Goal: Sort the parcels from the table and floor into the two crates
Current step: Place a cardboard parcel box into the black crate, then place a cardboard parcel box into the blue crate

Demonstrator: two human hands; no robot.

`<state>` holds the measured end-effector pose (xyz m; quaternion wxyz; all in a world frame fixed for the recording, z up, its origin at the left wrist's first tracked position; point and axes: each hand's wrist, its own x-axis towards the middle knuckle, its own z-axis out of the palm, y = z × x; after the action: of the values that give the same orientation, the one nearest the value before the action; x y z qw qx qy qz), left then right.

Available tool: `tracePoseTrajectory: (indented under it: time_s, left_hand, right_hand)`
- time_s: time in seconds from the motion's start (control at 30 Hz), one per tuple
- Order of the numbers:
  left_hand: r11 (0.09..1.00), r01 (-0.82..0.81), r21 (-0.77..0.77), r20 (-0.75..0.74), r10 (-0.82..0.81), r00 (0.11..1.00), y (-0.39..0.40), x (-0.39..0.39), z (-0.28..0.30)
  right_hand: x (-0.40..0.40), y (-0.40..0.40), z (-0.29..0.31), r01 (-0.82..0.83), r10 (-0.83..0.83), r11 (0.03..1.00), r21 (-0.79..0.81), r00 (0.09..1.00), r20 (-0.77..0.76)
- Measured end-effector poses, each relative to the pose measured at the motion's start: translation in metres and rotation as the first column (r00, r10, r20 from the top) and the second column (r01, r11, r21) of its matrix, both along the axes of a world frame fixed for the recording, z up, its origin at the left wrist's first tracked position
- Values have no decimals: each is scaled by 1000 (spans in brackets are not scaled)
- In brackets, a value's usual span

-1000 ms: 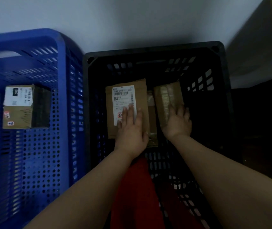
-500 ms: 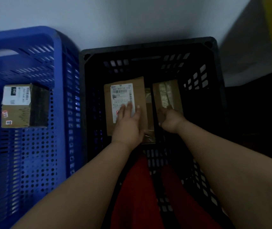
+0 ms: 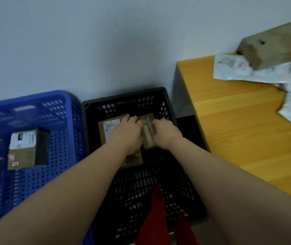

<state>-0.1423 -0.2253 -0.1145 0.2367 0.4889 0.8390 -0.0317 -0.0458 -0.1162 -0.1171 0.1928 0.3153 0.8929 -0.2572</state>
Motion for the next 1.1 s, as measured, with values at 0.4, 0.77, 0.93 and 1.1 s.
tracePoseTrajectory:
  time_s: [0.4,0.77,0.93,1.1]
  left_hand:
    - [862,400,311,-188,-356,915,119,68,194]
    - [689,629,360,-267,-569,777,202,186,232]
    - [647,682,342,-320,-602,732,258,234,244]
    - [609,711,351,-335,-627,703,328,290,258]
  right_hand:
    - [98,73,195,276,-230,919,281,955,-185]
    - [239,124,233,515,-456,780,354,856,-243]
    - [297,174,249,582,-488,710,395,812,-319]
    - [357,236,264,641,-519,651,408,767,-377]
